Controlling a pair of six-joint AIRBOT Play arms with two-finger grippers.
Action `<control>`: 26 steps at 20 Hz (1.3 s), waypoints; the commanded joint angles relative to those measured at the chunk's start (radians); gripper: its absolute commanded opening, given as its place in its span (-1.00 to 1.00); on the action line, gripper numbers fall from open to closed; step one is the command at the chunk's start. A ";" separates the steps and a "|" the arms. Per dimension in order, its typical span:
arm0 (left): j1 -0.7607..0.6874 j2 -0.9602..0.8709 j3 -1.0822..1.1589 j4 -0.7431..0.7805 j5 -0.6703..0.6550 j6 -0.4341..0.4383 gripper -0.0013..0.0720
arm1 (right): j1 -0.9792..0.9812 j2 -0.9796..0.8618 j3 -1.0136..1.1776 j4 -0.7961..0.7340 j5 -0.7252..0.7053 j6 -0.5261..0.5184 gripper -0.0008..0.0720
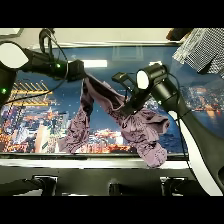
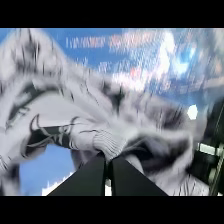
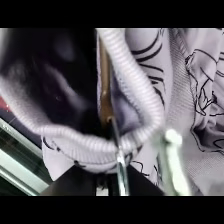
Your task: Fold the clothes and pants, and hang the long-sleeved shirts on hangers.
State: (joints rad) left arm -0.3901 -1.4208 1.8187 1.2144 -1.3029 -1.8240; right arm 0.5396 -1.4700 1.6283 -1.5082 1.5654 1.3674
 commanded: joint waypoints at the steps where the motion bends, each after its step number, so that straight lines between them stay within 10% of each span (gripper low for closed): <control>1: -0.068 0.013 -0.071 0.008 -0.091 -0.008 -0.90 | 0.056 0.020 0.002 -0.011 -0.019 0.031 -0.89; 7: -0.128 0.013 -0.248 -0.022 0.137 0.082 -0.86 | 0.082 0.121 0.001 -0.026 0.061 -0.040 -0.89; 13: -0.016 0.027 -0.211 -0.141 0.071 0.256 0.85 | 0.030 0.136 0.001 0.065 0.021 -0.249 -0.89; 16: 0.051 0.064 -0.159 -0.153 0.050 0.369 0.89 | -0.082 0.136 0.001 0.208 0.006 -0.389 -0.89; 19: 0.072 0.098 -0.153 -0.148 0.010 0.657 0.87 | -0.167 0.136 0.001 0.304 0.035 -0.625 -0.89; 26: 0.102 0.103 -0.250 -0.105 -0.113 1.074 0.88 | -0.194 0.123 0.000 0.291 0.086 -0.788 -0.89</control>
State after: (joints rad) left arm -0.3099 -1.3228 1.6196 1.1187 -1.3853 -0.9764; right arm 0.3599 -1.3388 1.6287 -1.2289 1.6352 0.6670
